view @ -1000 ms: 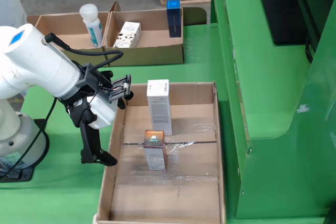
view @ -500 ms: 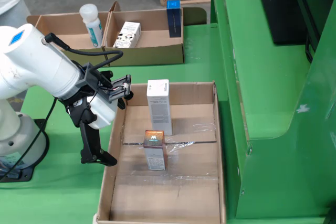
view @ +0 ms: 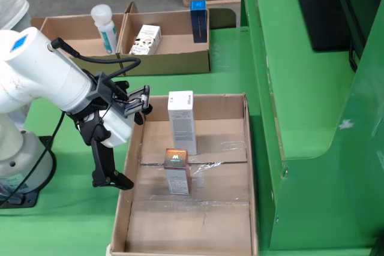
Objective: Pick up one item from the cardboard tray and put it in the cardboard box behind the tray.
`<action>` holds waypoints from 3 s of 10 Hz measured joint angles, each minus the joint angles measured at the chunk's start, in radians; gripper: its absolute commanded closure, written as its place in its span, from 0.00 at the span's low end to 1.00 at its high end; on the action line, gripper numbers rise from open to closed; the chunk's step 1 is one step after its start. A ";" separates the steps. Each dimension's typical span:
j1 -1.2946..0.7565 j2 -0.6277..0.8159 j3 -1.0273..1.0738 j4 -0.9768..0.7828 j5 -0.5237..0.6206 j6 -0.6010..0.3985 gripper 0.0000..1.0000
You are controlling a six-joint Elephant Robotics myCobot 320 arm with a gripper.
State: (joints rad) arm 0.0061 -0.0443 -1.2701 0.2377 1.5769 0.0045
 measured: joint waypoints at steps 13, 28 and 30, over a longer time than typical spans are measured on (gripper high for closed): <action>0.000 0.000 0.000 0.000 0.000 0.000 0.00; 0.176 -0.069 0.095 -0.058 -0.103 0.146 0.00; 0.235 -0.069 0.124 -0.095 -0.123 0.184 0.00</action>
State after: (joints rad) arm 0.2407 -0.1134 -1.1458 0.1426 1.4542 0.1887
